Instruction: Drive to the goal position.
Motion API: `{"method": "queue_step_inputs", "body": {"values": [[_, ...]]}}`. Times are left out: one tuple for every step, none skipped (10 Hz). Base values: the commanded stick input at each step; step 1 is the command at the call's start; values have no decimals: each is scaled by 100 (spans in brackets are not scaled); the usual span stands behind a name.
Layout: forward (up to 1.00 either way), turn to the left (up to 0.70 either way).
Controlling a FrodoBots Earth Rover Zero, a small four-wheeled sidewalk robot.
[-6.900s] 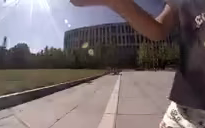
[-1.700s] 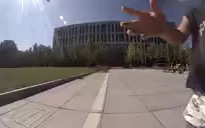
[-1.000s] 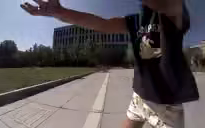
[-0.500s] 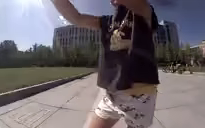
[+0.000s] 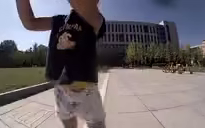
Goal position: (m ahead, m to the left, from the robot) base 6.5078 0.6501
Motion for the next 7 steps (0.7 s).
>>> {"method": "queue_step_inputs", "body": {"values": [[-6,1],[-6,1],[-5,1],[-5,1],[-5,1],[-6,1],[-6,1]]}}
